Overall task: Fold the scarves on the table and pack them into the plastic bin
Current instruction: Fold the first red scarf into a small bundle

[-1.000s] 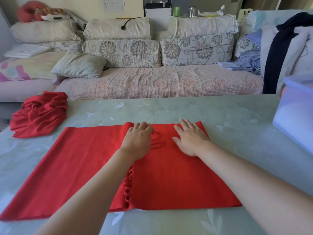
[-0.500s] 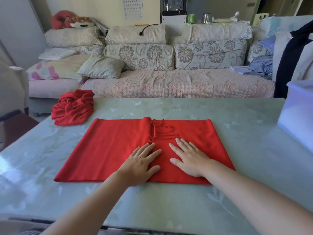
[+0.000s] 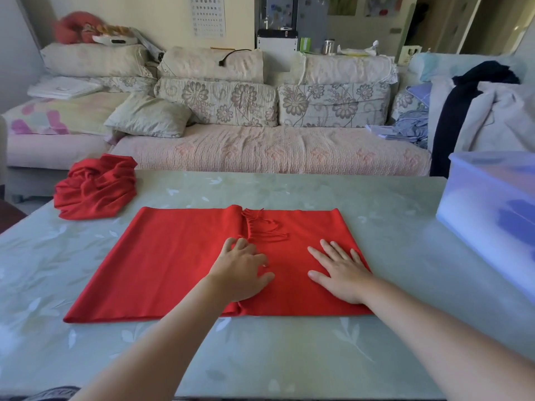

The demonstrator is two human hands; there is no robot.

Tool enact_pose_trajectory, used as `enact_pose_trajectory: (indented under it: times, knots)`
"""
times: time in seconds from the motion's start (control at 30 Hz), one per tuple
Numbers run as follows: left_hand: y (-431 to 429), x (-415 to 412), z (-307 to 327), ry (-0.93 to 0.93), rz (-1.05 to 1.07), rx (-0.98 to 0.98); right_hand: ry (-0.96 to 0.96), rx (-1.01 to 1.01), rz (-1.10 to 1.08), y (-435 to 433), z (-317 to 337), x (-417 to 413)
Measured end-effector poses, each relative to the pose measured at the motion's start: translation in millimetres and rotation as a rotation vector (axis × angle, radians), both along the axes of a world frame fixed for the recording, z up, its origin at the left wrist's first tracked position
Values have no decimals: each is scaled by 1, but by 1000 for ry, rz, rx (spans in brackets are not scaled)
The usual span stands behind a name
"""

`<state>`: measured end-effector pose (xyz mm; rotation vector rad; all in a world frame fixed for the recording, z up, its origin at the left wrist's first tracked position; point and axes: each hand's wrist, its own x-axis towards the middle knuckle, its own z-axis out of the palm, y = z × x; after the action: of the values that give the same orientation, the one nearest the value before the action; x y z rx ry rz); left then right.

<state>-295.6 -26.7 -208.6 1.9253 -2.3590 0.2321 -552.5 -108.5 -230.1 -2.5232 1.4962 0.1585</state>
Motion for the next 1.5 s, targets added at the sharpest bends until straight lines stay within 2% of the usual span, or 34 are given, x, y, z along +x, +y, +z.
enact_pose_trajectory:
  times: [0.1,0.2,0.3,0.47,0.63,0.77,0.9,1.0,1.27,1.37,1.5]
  knots:
    - [-15,-11,-2,84,-59,-90,-165,-6,-21,-13,9,-4]
    - [-30,-33,3,254,-124,-37,-361,-52,-70,-33,20,-17]
    - [-44,-62,6,374,-218,22,-336,-112,-109,-57,25,-36]
    - [-65,-113,7,387,-376,55,-325,-166,-219,-101,26,-56]
    - [-87,-160,-7,274,-606,96,-261,-230,-337,-133,20,-46]
    - [-85,-177,-15,212,-684,162,-251,-214,-393,-152,12,-31]
    - [-84,-171,-8,176,-687,29,-305,-154,-441,-156,14,-20]
    - [-79,-152,3,151,-658,-8,-448,-68,-476,-154,25,-11]
    - [-41,-43,47,355,-385,-44,-863,24,-460,-127,55,63]
    - [-24,3,59,468,-320,-6,-941,85,-441,-110,65,107]
    - [1,60,67,535,-237,-82,-1007,93,-433,-88,85,171]
